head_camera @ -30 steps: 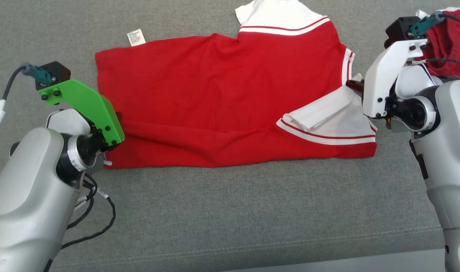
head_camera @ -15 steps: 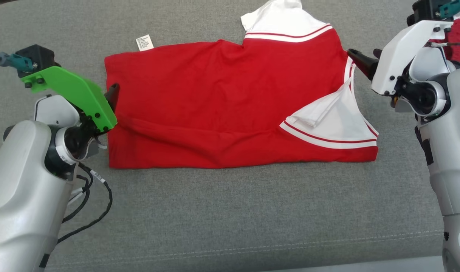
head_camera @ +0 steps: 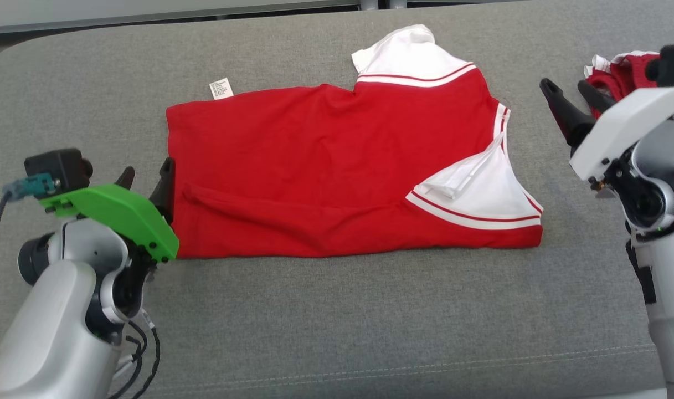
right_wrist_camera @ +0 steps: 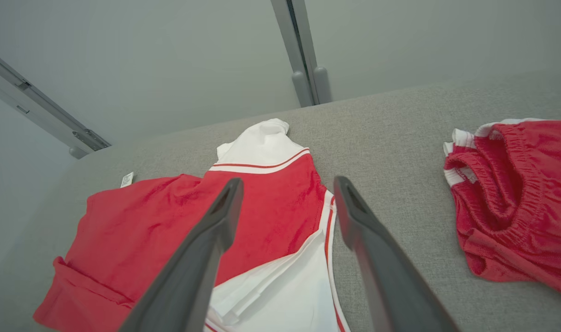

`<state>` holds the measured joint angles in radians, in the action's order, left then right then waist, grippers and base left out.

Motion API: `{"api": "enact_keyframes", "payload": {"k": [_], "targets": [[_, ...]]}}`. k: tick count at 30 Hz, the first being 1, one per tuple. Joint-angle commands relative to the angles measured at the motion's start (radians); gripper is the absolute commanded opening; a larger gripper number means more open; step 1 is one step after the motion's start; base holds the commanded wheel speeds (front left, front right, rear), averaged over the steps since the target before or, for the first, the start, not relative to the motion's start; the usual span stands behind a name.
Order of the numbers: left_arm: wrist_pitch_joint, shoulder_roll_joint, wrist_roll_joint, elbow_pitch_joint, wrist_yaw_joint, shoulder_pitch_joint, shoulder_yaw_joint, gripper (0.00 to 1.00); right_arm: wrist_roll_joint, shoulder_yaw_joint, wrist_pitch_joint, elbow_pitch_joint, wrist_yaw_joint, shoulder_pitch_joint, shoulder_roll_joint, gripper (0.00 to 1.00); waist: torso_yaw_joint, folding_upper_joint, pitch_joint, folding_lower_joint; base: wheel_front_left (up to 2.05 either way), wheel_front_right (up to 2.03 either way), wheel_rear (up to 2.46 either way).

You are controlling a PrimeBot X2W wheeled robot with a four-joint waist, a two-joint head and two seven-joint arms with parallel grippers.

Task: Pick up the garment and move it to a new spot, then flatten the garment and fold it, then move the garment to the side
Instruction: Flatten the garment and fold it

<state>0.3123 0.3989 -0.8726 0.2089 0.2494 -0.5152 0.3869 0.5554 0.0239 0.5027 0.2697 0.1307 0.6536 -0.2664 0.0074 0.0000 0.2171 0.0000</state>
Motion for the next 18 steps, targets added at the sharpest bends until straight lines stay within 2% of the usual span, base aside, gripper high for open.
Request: {"api": "enact_keyframes", "payload": {"k": [1,10,18], "targets": [[-0.030,0.011,0.019,-0.014,-0.006,0.037,0.000,1.00,0.011,-0.018,-0.020,-0.026,0.000,-0.045,0.003,1.00,0.001,0.0000,-0.014,0.0000,0.00,0.00,0.00],[-0.214,-0.034,0.032,-0.101,0.026,0.255,-0.015,1.00,0.050,-0.137,-0.085,-0.189,0.000,-0.327,0.084,1.00,0.006,0.0000,-0.036,0.0000,0.00,0.00,0.00],[-0.296,-0.122,-0.024,-0.046,0.036,0.359,-0.034,1.00,0.071,-0.221,-0.114,-0.224,0.000,-0.484,0.169,1.00,0.004,0.0000,-0.040,0.0000,0.00,0.00,0.00]]}}
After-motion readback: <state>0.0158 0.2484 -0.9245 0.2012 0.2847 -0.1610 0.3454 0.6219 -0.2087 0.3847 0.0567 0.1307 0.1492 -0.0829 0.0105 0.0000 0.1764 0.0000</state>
